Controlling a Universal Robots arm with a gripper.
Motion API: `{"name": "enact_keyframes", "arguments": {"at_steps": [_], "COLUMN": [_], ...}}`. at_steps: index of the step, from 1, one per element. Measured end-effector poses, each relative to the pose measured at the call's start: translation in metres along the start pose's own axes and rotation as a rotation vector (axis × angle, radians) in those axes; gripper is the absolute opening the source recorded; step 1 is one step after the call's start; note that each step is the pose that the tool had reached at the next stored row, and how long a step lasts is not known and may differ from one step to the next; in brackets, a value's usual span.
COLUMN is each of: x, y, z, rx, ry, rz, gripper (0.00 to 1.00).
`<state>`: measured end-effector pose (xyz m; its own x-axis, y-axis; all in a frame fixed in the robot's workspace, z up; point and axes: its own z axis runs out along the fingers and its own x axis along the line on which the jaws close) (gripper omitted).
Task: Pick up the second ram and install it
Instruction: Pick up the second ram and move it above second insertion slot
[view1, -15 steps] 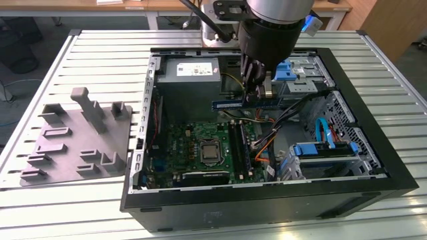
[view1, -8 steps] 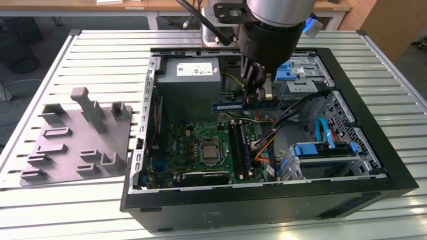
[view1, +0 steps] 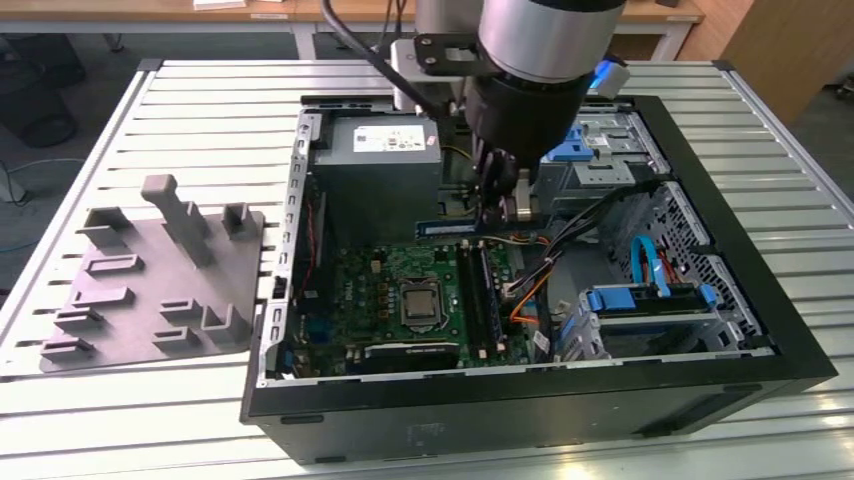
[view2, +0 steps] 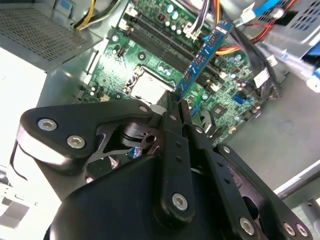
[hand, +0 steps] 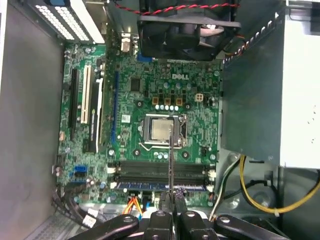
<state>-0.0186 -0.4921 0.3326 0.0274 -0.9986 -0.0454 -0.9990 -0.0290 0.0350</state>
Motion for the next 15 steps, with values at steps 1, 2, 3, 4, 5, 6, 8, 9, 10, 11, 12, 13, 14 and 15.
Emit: {"name": "enact_keyframes", "arguments": {"at_steps": [1,2,3,4,5,6,8,9,10,11,12,13,14,15], "x": [0.0000,0.0000,0.0000,0.0001,0.0002,0.0002,0.0004,0.0005,0.0006,0.0007,0.0010,0.0014,0.0021,0.0028], "y": [0.0024,0.0047,0.0062,0.0075,0.0081,0.0080,0.0079,0.0079,0.0078,0.0086,0.0092,0.0093,0.0095,0.0098], "z": [0.0019,0.0039,0.0057,0.0076,0.0095,0.0113,0.0148,0.0166,0.0184,0.0202,0.0222,0.0240,0.0258,0.0275], "rx": [0.0001,0.0001,0.0001,0.0002,0.0006,0.0011,0.0026,0.0033,0.0042,0.0044,0.0045,0.0046,0.0046,0.0045], "ry": [0.0001,0.0005,0.0017,0.0028,0.0031,0.0029,0.0020,0.0014,0.0009,0.0007,0.0007,0.0006,0.0006,0.0007], "rz": [0.001,0.002,0.005,0.008,0.015,0.027,0.061,0.079,0.097,0.107,0.107,0.107,0.107,0.107], "gripper": [0.14,0.14,0.14,0.14,0.14,0.14,0.14,0.14,0.14,0.14,0.14,0.14,0.14,0.14]}}
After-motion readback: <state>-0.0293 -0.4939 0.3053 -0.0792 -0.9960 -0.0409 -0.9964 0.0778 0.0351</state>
